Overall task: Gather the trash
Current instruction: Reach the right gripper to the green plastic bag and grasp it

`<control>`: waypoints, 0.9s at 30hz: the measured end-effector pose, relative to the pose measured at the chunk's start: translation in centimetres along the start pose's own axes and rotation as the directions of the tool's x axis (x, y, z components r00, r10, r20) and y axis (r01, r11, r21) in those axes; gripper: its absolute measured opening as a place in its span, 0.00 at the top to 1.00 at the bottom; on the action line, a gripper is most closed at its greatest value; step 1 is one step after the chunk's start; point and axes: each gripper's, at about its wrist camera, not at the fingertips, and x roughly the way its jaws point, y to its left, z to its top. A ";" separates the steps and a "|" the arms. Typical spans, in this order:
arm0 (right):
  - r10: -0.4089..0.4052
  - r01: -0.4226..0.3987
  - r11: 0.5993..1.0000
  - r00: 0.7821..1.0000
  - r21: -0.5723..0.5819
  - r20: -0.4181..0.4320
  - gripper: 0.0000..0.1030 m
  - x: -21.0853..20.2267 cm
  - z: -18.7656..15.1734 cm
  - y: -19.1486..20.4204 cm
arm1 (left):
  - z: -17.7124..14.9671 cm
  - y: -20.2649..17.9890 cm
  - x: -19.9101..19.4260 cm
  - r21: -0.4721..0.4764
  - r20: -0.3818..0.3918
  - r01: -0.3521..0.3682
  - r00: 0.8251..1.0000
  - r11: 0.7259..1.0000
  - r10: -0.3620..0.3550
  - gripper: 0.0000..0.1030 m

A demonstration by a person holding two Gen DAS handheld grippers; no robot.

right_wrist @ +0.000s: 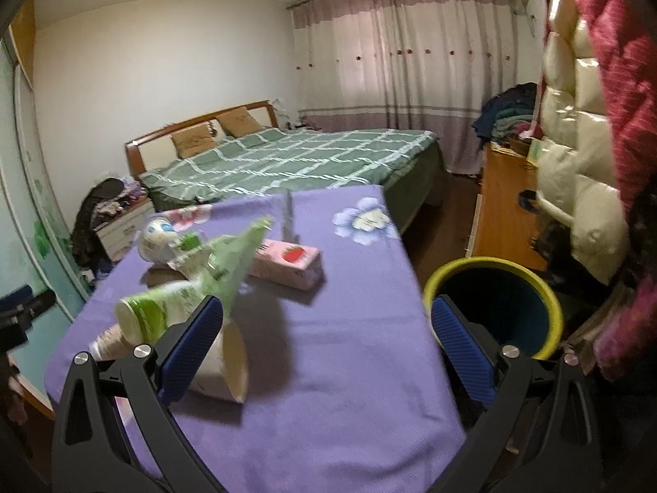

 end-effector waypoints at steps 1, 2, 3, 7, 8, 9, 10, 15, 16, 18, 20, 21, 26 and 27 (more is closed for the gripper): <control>0.015 -0.015 1.000 1.000 -0.003 -0.003 0.06 0.6 0.3 0.4 | 0.0 0.0 0.2 0.000 -0.003 -0.001 1.000 1.000 0.001 0.05; 0.022 -0.022 1.000 1.000 -0.013 -0.006 0.06 1.3 0.6 1.0 | -0.1 0.2 0.5 -0.001 -0.008 -0.003 1.000 1.000 0.003 0.05; 0.027 -0.027 0.999 1.000 -0.022 -0.008 0.06 1.8 0.9 1.5 | -0.1 0.1 0.6 -0.001 -0.010 -0.005 1.000 1.000 0.005 0.05; 0.040 -0.041 0.998 0.999 -0.056 -0.022 0.07 4.0 1.7 3.5 | -0.3 0.4 1.4 -0.005 -0.018 -0.015 1.000 1.000 0.015 0.05; 0.049 -0.051 0.997 0.998 -0.057 -0.030 0.09 4.7 1.8 3.8 | -0.4 0.5 1.6 -0.006 -0.022 -0.015 1.000 1.000 0.015 0.05; 0.053 -0.055 0.997 0.998 -0.057 -0.035 0.09 5.2 2.0 4.1 | -0.4 0.6 1.8 -0.007 -0.025 -0.015 1.000 1.000 0.014 0.05; 0.054 -0.056 0.997 0.998 -0.060 -0.043 0.11 5.9 2.1 4.5 | -0.5 0.6 2.0 -0.007 -0.027 -0.014 1.000 1.000 0.014 0.05; 0.053 -0.058 0.997 0.995 -0.053 -0.084 0.18 9.2 2.6 5.4 | -0.6 0.6 2.7 0.003 -0.032 -0.012 0.999 1.000 0.012 0.05; 0.063 -0.068 0.997 0.993 -0.046 -0.102 0.23 9.9 2.6 5.5 | -0.6 0.6 2.8 0.006 -0.033 -0.013 0.999 1.000 0.013 0.05; 0.068 -0.074 0.996 0.990 -0.040 -0.126 0.28 10.8 2.6 5.7 | -0.6 0.6 3.0 0.013 -0.035 -0.016 0.999 1.000 0.017 0.05; 0.086 -0.091 0.995 0.984 -0.029 -0.157 0.41 11.7 2.4 5.9 | -0.6 0.6 3.2 0.013 -0.038 -0.017 0.999 1.000 0.017 0.05; 0.096 -0.101 0.995 0.981 -0.022 -0.168 0.45 11.9 2.3 5.9 | -0.7 0.7 3.4 0.012 -0.041 -0.015 0.999 1.000 0.016 0.05; 0.132 -0.137 0.990 0.974 -0.014 -0.183 0.77 12.0 1.9 6.5 | -0.8 0.7 3.9 0.009 -0.055 -0.007 0.998 1.000 0.007 0.05; 0.138 -0.143 0.990 0.975 -0.013 -0.175 0.80 11.7 2.0 6.6 | -0.8 0.6 3.9 0.012 -0.056 -0.005 0.998 1.000 0.005 0.05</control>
